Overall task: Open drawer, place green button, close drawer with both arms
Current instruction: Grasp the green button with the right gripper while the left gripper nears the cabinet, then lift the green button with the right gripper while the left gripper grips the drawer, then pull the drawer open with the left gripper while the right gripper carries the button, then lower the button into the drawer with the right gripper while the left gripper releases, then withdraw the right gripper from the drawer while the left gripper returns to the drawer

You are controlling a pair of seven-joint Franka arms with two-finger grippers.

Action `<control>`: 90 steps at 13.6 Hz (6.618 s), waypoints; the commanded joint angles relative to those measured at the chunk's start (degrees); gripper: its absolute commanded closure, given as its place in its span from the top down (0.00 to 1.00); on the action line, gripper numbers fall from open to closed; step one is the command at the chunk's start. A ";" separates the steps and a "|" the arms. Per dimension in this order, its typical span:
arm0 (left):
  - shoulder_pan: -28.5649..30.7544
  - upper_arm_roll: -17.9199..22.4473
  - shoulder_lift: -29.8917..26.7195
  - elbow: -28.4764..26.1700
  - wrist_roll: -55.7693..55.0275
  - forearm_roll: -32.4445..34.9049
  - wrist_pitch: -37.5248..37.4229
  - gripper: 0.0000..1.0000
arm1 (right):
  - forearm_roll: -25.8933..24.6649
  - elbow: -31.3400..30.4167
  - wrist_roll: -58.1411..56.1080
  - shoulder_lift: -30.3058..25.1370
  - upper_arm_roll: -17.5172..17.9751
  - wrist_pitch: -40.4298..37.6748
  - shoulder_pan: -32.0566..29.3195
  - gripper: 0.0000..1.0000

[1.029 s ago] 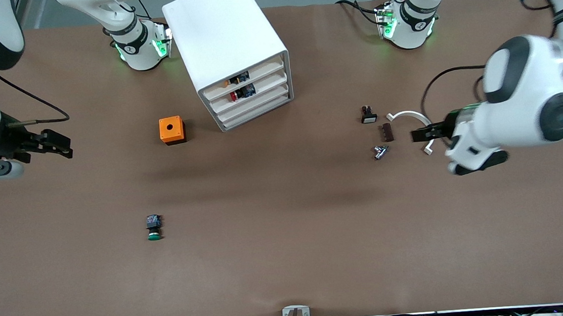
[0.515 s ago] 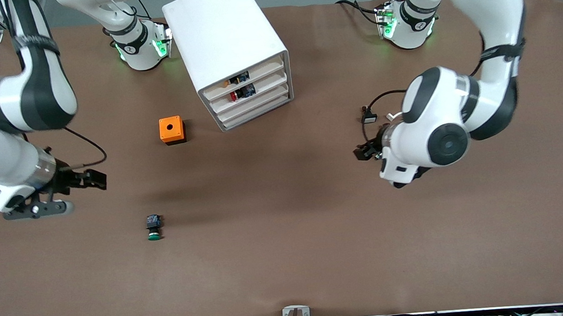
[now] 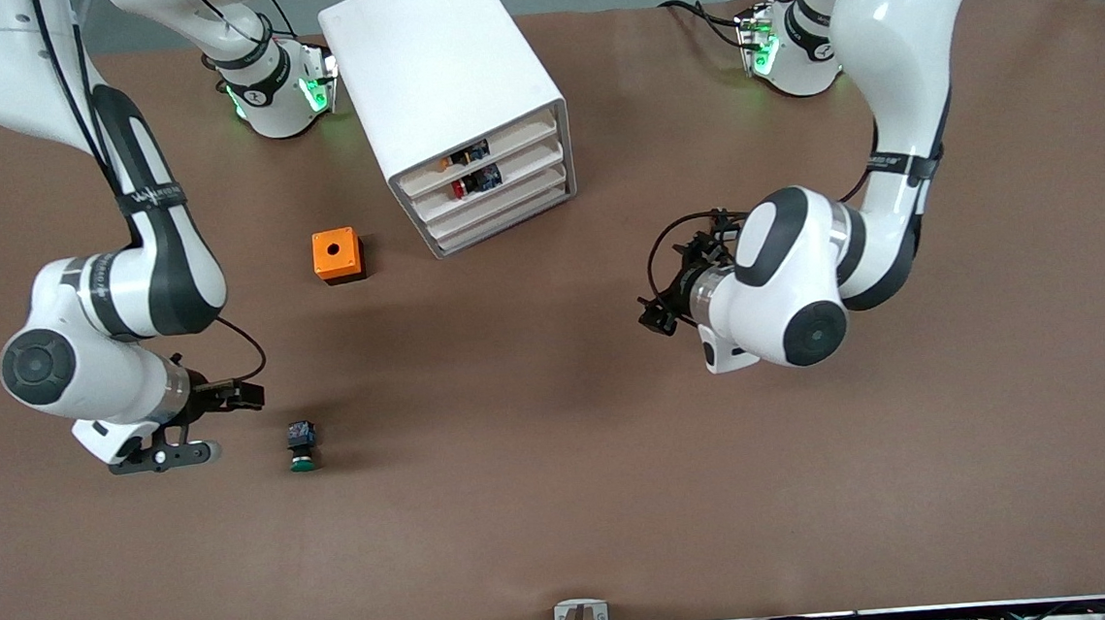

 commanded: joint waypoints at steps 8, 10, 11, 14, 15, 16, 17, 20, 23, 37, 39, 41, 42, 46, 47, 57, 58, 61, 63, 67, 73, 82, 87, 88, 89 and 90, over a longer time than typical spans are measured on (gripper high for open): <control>-7.26 0.32 8.40 0.74 -33.12 -8.45 3.63 1.00 | 1.13 1.06 2.74 10.02 0.55 14.54 1.41 1.00; -7.62 0.32 9.19 0.83 -34.26 -11.94 3.63 0.99 | 5.17 0.98 2.47 11.07 0.55 15.24 2.37 1.00; -7.62 0.32 9.81 0.83 -35.05 -14.58 3.63 0.98 | 5.27 0.89 2.56 11.34 0.55 15.42 2.46 1.00; -7.71 0.40 12.53 0.83 -39.53 -25.74 3.81 0.91 | 5.62 0.89 2.56 12.13 0.55 15.51 2.38 0.90; -8.14 0.40 12.80 0.83 -40.76 -27.59 3.90 0.89 | 5.62 0.89 2.56 12.13 0.55 15.34 2.46 0.75; -8.49 0.40 13.24 0.83 -42.42 -28.57 3.81 0.86 | 5.62 0.89 2.65 12.22 0.55 15.33 2.64 0.61; -8.76 0.40 13.94 0.83 -44.18 -28.75 3.81 0.86 | 5.62 0.89 2.82 12.31 0.55 15.07 2.90 0.55; -12.35 0.40 15.26 0.83 -48.40 -29.80 3.81 0.80 | 5.53 0.98 3.35 12.31 0.46 14.81 3.08 0.21; -12.80 0.40 16.58 0.91 -53.15 -33.05 3.72 0.75 | 5.53 1.15 3.70 12.31 0.55 14.72 2.91 0.00; -16.40 0.40 18.16 0.83 -53.60 -38.42 3.37 0.22 | 9.05 8.45 18.70 7.57 0.81 -1.00 6.59 0.00; -15.79 0.40 17.99 1.00 -53.60 -38.51 2.58 0.06 | 8.96 8.45 24.85 5.73 0.81 -3.11 8.87 0.00; -15.09 0.75 17.99 1.18 -53.60 -38.34 2.49 0.02 | 8.96 8.53 31.10 4.05 0.72 -5.66 10.63 0.01; -14.04 0.84 17.99 1.53 -53.52 -38.25 2.58 0.02 | 8.96 8.45 34.34 3.26 0.72 -6.72 11.60 0.01; -9.04 1.02 17.90 4.60 -53.16 -38.34 2.93 0.02 | 8.96 8.19 47.97 -0.08 0.72 -10.67 16.25 0.01; -8.07 1.02 17.90 5.21 -53.16 -38.34 3.02 0.02 | 8.96 7.92 51.22 -0.78 0.72 -11.20 17.48 0.02; -6.91 1.11 18.16 6.98 -48.07 -38.42 10.58 0.13 | 8.79 5.90 89.28 -3.16 0.72 -11.56 33.47 0.02; -6.91 1.11 18.08 6.98 -47.98 -38.42 10.49 0.30 | 8.79 5.29 91.66 -3.25 0.72 -11.30 34.62 0.03; -6.30 1.11 17.72 6.80 -48.07 -38.25 9.96 1.00 | 8.79 1.61 96.85 -4.30 0.64 -8.06 37.79 0.03; -4.90 1.11 17.11 6.89 -48.07 -37.55 7.35 1.00 | 8.79 -1.73 98.88 -4.83 0.72 -4.55 38.59 0.04; -1.03 1.02 13.51 6.98 -46.75 -28.08 2.76 1.00 | 8.79 -4.82 104.16 -4.39 0.64 1.35 40.87 0.08; 6.43 0.93 9.91 7.15 -37.72 -18.84 -5.58 1.00 | 8.70 -4.65 105.39 -3.25 0.64 1.36 40.79 0.50; 8.12 0.67 6.73 11.11 -16.54 -2.31 -8.15 1.00 | 1.15 1.23 102.59 -2.81 0.02 0.40 36.23 0.99; 5.48 0.67 6.73 11.02 3.69 3.06 -3.07 1.00 | 1.31 2.55 79.33 -5.44 0.02 -3.46 26.57 1.00; 5.13 0.49 7.00 10.76 5.53 3.67 -0.52 1.00 | 1.75 3.25 75.20 -6.06 0.11 -5.39 24.46 1.00; 4.17 0.49 7.17 10.58 7.11 4.02 1.42 1.00 | 1.93 3.96 69.85 -6.32 0.20 -7.23 22.87 1.00; 2.77 0.58 7.26 10.49 7.83 5.07 2.83 1.00 | 1.93 4.49 65.88 -6.85 0.02 -8.56 21.64 1.00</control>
